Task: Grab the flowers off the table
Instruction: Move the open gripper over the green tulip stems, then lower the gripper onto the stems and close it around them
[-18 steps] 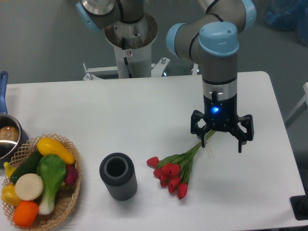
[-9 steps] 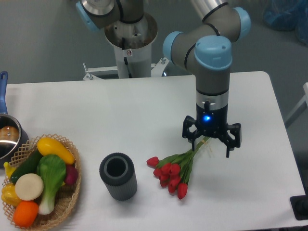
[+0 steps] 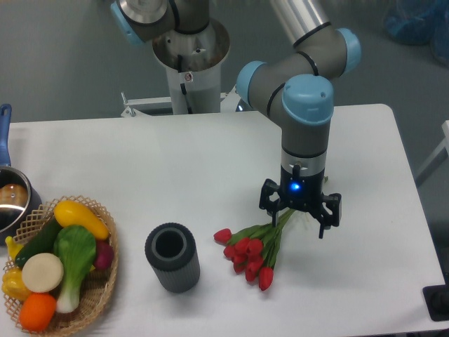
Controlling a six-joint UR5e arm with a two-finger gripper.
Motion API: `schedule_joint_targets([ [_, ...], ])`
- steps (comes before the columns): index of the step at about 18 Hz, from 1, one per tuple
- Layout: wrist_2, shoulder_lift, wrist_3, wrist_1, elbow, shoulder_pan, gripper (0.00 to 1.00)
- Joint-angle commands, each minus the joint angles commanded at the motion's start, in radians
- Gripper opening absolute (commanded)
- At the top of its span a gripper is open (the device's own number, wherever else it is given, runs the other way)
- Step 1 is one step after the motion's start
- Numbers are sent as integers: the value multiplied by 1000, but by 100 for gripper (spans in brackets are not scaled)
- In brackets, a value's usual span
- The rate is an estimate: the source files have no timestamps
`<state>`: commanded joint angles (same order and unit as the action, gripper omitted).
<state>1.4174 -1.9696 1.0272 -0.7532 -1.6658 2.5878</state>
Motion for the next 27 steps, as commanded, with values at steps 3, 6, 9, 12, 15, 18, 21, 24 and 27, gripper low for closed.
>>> schedule_joint_targets([
  [3,-2,3,164,-2,-55,25,100],
  [6,-2,6,241,-3,-95,51,100],
  [9,-2,6,254,-5,-120,61,100],
  [12,9,-9,252,-6,-121,60,100],
  [15,8,-29,272,-5,-103,61,100],
  [18,6,-32,295,-5,-117,64,100],
  [21,8,-46,313,-3,-129,72,100],
  [24,8,-51,312,-2,-126,74,100],
  [27,3,-60,312,-2,-126,71,100],
])
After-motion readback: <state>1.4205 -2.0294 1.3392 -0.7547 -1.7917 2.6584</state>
